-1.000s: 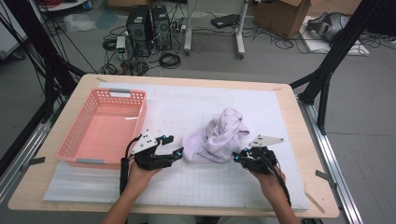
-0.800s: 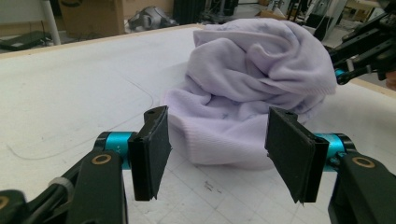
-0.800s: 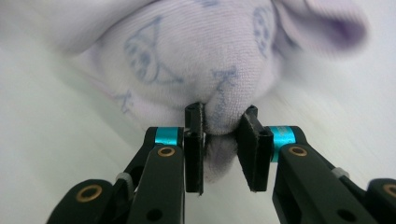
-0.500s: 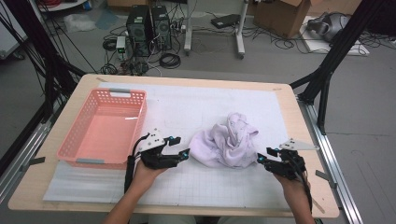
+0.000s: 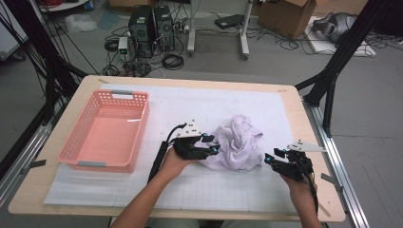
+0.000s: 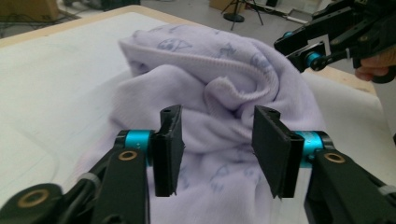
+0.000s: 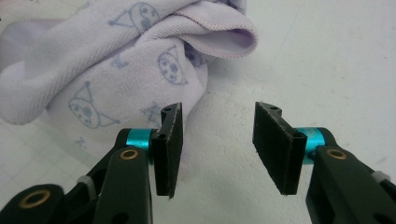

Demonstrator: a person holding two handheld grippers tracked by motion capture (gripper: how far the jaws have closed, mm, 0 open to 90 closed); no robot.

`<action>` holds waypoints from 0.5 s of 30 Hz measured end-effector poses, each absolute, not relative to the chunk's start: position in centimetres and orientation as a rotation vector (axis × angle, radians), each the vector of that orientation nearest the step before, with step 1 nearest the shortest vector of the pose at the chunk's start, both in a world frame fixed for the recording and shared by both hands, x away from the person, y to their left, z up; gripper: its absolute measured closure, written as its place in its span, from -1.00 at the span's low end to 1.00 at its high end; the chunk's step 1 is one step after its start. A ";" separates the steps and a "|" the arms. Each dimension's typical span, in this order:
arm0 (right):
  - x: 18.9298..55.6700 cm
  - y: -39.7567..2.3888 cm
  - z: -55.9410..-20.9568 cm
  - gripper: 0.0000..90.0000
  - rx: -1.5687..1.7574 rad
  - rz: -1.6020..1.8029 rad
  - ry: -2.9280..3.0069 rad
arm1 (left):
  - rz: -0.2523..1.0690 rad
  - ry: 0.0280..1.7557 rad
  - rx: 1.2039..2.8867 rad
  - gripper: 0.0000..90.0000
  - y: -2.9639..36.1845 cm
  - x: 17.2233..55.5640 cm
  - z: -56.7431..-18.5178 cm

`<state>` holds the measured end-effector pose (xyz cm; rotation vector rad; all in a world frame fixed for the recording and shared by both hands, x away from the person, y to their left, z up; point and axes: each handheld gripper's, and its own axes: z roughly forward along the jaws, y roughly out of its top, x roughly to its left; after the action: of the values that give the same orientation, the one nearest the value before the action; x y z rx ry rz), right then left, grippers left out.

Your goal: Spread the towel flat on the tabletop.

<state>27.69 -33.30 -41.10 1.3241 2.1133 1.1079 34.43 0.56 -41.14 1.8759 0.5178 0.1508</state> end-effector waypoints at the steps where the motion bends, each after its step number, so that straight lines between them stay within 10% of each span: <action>1: 27.7 -33.3 -41.1 0.15 1.326 1.108 2.114 | 0.143 0.512 1.885 0.08 -0.1 34.6 -41.1; 9: 27.6 -33.5 -41.2 0.15 1.331 1.124 2.113 | 0.116 0.476 1.956 0.04 -4.7 35.5 -42.0; 13: 27.7 -33.4 -41.3 0.15 1.330 1.129 2.117 | 0.134 0.438 2.014 0.79 -5.8 35.4 -42.1; 15: 27.7 -33.4 -41.3 0.15 1.326 1.133 2.122 | 0.129 0.466 2.000 0.86 -5.7 35.7 -41.9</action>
<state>27.69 -33.37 -41.29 1.3262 2.1222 1.1332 35.66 -5.66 -41.93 2.0003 0.4660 0.1286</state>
